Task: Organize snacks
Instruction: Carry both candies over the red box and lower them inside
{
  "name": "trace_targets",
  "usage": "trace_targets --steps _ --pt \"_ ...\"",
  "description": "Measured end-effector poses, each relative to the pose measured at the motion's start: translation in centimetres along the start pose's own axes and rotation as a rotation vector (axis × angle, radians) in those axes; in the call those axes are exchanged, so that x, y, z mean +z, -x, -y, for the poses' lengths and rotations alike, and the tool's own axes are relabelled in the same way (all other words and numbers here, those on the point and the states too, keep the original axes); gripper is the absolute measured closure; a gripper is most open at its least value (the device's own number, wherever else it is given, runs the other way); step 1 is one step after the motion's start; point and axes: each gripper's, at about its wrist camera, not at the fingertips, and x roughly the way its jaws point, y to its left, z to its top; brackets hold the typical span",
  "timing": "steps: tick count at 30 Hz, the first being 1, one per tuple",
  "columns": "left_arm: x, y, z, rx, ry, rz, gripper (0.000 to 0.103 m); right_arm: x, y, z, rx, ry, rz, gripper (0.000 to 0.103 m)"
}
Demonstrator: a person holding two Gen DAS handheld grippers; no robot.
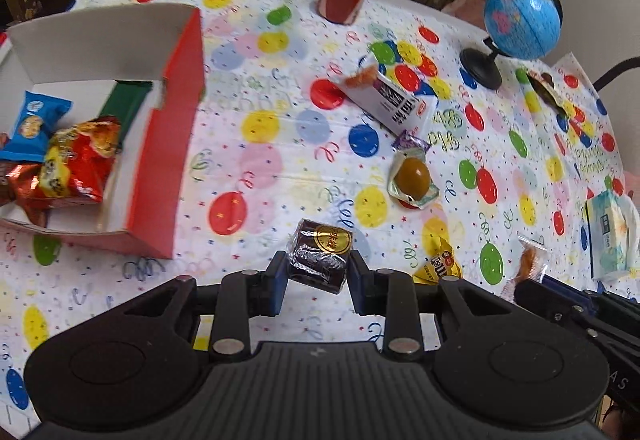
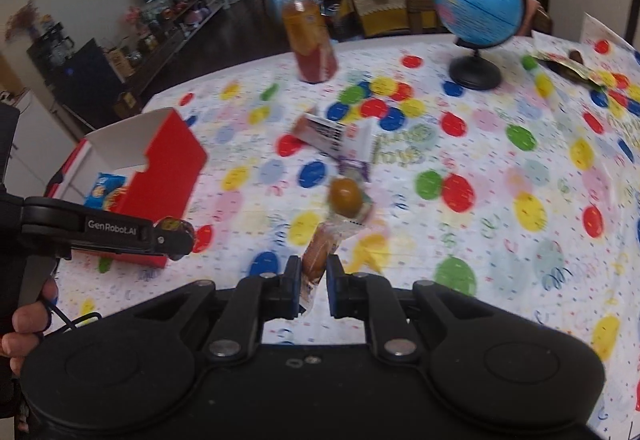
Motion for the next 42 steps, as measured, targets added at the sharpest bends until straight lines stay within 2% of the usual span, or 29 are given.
trace_targets --steps 12,25,34,42 --pt "1.6 4.7 -8.0 0.021 0.065 0.070 0.072 3.0 -1.6 -9.5 0.065 0.114 0.021 0.092" --pt "4.4 7.5 -16.7 0.070 0.108 0.124 0.072 6.1 -5.6 -18.8 0.112 0.202 0.015 0.092" --pt "6.2 7.4 -22.2 0.119 0.136 0.124 0.072 7.2 -9.8 -22.9 0.116 0.231 -0.029 0.092" --pt "8.0 5.6 -26.7 0.171 0.154 0.089 0.072 8.1 -14.6 -25.2 0.095 0.229 -0.075 0.092"
